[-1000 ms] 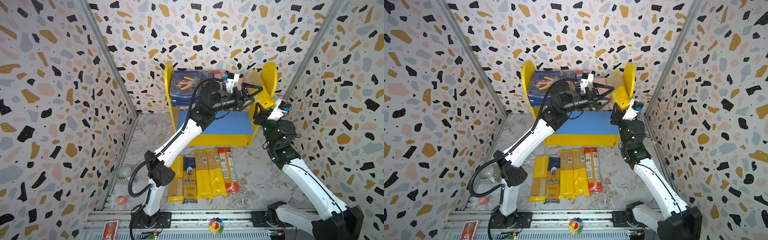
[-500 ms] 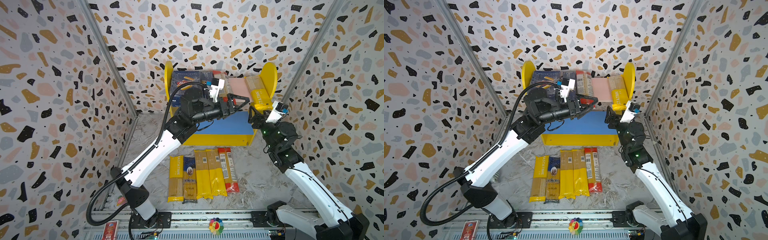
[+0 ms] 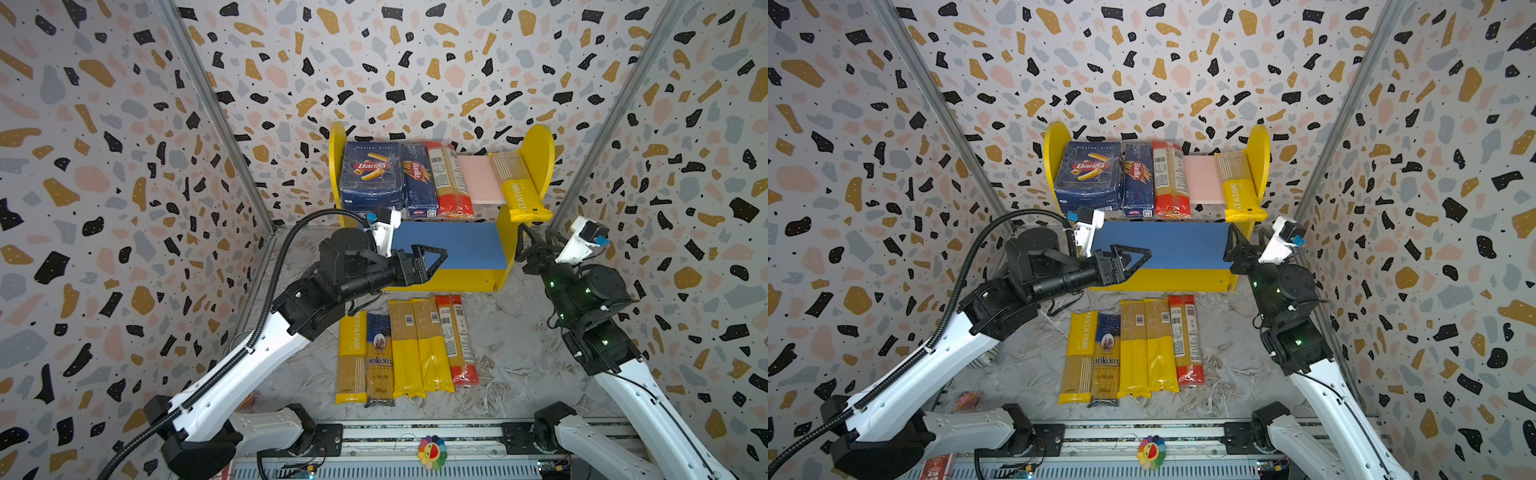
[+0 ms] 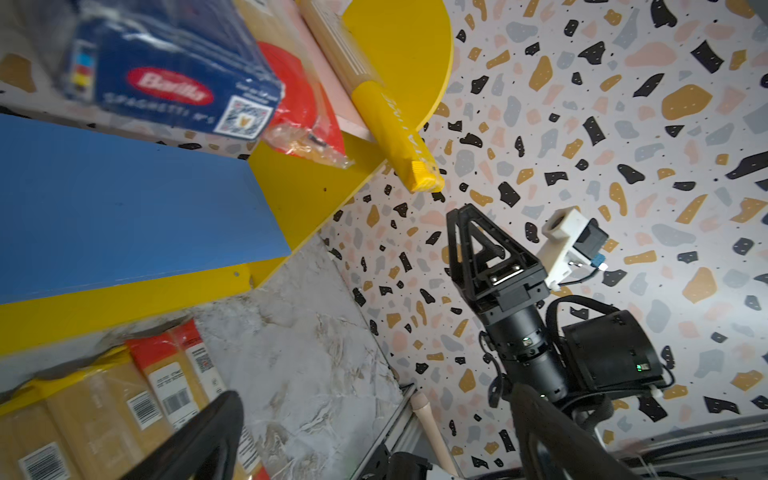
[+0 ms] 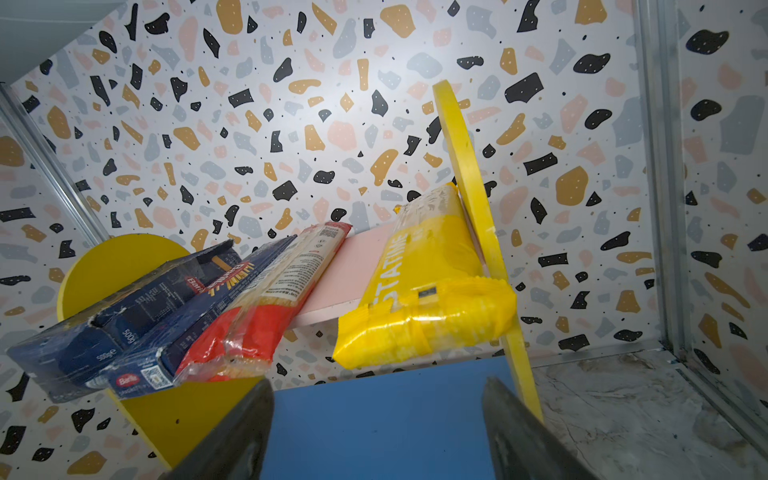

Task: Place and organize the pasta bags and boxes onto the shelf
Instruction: 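Lower both open grippers back toward the spaghetti bags on the table, then grasp the yellow spaghetti bag beside the red-and-white bag with the right gripper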

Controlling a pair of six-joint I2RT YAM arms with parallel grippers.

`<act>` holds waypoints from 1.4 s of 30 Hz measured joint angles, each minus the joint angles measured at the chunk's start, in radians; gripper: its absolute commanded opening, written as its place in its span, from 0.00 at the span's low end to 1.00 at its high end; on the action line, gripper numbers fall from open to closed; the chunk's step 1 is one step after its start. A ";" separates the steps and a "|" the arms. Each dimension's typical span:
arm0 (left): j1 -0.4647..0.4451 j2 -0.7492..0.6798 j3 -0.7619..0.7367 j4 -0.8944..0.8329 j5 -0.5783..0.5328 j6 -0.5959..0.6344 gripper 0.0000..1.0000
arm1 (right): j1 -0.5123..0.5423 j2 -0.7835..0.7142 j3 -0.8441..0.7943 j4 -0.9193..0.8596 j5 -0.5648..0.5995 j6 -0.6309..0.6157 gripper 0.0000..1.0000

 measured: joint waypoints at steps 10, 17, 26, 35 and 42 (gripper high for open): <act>0.003 -0.182 -0.317 -0.121 -0.189 0.019 1.00 | 0.140 -0.159 -0.261 -0.211 0.026 0.089 0.76; 0.037 -0.256 -0.470 -0.127 -0.247 0.016 1.00 | 0.251 -0.189 -0.373 -0.332 0.039 0.179 0.75; 0.093 -0.352 -0.817 -0.082 -0.239 -0.062 1.00 | 0.460 -0.107 -0.492 -0.404 0.062 0.293 0.75; 0.119 -0.467 -0.958 -0.035 -0.234 -0.143 0.99 | 0.651 0.093 -0.493 -0.394 0.093 0.360 0.75; 0.119 -0.534 -0.964 -0.027 -0.223 -0.156 1.00 | 0.674 0.155 -0.370 -0.399 0.140 0.364 0.77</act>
